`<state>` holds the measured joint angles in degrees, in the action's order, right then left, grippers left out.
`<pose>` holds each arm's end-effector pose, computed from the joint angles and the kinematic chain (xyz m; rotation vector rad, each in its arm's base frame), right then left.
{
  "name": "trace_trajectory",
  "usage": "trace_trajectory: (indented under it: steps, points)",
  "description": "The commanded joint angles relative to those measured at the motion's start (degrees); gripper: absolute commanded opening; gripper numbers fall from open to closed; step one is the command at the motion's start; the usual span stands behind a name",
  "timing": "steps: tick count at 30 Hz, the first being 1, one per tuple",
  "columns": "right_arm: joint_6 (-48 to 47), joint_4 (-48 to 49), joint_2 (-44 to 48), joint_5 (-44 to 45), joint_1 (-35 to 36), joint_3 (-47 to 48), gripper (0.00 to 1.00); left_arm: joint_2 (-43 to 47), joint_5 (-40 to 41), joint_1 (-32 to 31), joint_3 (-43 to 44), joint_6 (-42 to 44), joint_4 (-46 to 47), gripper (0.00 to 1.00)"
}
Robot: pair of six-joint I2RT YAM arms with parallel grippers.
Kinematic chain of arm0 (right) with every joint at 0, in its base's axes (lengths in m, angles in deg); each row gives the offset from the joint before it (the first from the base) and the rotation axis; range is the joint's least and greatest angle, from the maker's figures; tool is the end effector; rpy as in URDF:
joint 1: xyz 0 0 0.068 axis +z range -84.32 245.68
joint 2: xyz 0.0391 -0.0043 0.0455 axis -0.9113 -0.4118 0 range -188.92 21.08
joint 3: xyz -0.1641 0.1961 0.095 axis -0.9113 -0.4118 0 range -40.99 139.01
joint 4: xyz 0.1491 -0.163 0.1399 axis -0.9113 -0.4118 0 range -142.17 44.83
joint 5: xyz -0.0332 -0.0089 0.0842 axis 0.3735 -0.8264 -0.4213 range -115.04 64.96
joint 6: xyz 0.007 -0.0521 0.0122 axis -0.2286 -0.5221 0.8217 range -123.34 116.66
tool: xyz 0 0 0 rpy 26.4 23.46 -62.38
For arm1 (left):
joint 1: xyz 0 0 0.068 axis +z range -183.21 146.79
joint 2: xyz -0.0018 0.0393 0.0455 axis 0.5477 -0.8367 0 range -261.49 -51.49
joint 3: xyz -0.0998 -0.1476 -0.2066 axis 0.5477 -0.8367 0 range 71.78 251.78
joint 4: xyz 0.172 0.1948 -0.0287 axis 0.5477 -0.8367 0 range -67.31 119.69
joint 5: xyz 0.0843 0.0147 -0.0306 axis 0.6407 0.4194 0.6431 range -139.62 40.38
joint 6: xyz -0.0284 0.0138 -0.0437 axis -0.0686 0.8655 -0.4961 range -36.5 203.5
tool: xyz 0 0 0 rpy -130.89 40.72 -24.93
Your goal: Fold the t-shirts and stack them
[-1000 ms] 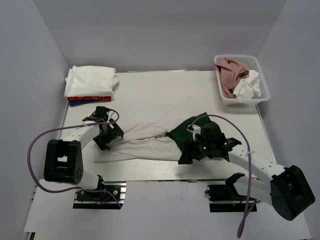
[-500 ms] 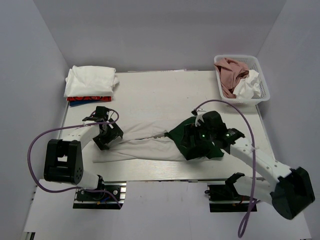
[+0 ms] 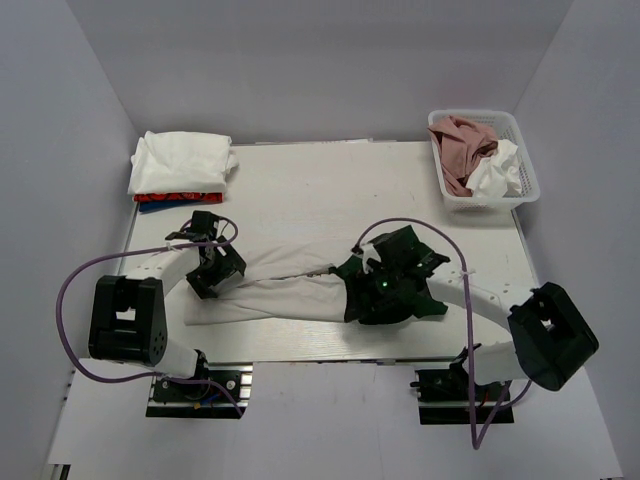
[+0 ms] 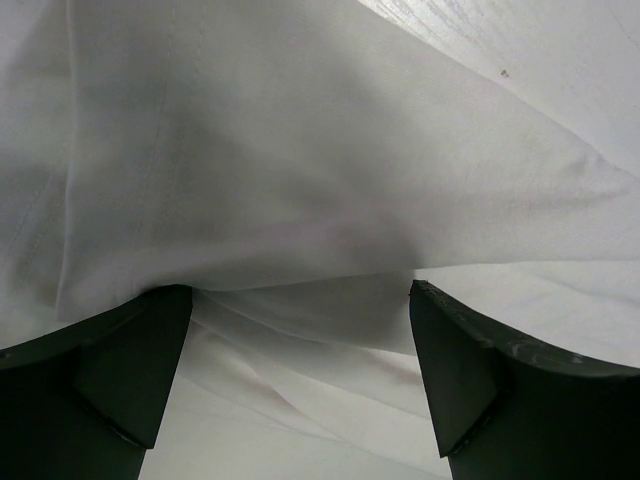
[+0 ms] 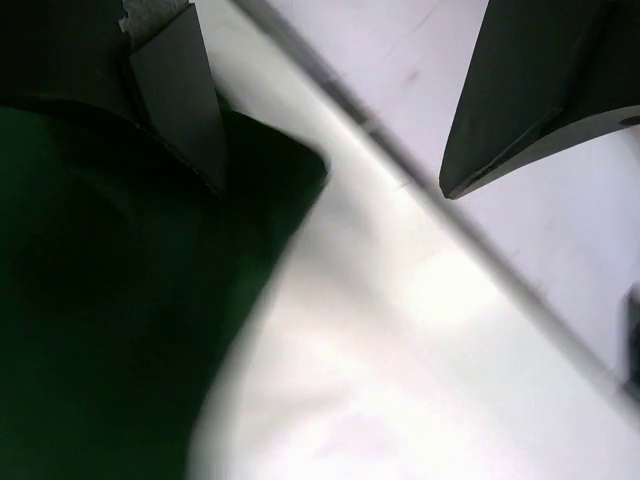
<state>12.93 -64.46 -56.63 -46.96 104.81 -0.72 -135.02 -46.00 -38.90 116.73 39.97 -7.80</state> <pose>0.1885 0.1703 0.1806 -0.6831 2.5973 0.8321 0.2445 -0.0222 0.1637 -0.9488 2.7337 -0.0641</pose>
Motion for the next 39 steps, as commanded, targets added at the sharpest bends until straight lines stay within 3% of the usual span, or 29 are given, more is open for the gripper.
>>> trace_trajectory:
  steps: [1, 10, 12, 15, 17, 21, 25, 29, 33, 35, 39]
  points:
    - [0.16, -0.66, 4.23, -15.15, 4.89, -0.28, 0.9, -0.23, 1.74, 0.42, 1.55, 0.29, 0.23, 1.0]
    - [3.32, 3.73, 11.97, -11.4, 5.95, 0.51, 0.9, -1.38, 1.22, 0.42, 1.55, 0.29, 0.76, 1.0]
    - [5.95, 3.91, 12.06, -2.93, 5.69, 0.68, 0.9, -1.38, 1.22, 0.42, 1.55, 0.29, 0.76, 1.0]
    - [9.54, -1.52, 9.44, 17.82, 5.34, 2.87, 0.9, -1.38, 1.22, 0.42, 1.55, 0.29, 0.76, 1.0]
    - [7.65, -2.33, 6.98, 27.73, 5.42, 6.12, 0.9, -1.38, 0.69, 0.42, 2.07, 0.29, 0.76, 1.0]
    - [2.1, 1.96, -0.33, 28.94, 5.95, 9.74, 0.9, -1.38, 1.22, 0.42, 2.07, 0.29, 0.76, 1.0]
    - [-2.82, 13.12, -5.33, 24.99, 6.83, 9.39, 0.9, -1.38, 2.1, 0.95, 3.12, -0.24, 0.23, 1.0]
    - [4.1, 7.09, -10.35, 32.71, 6.57, 13.34, 0.9, -0.85, 3.84, 0.43, 4.27, -1.02, -1.17, 1.0]
    - [11.23, 1.72, -5.99, 42.36, 5.78, 12.11, 0.9, 2.92, 8.34, -0.9, 11.11, -0.6, -7.14, 1.0]
    - [14.03, -0.12, -3.51, 43.18, 5.16, 10.8, 0.9, 6.43, 8.34, -2.04, 13.93, 2.65, -5.84, 1.0]
    - [19.14, -2.32, 6.58, 40.12, 3.5, 2.48, 0.9, 12.86, -2.01, -3.26, 17.01, 7.13, -3.11, 1.0]
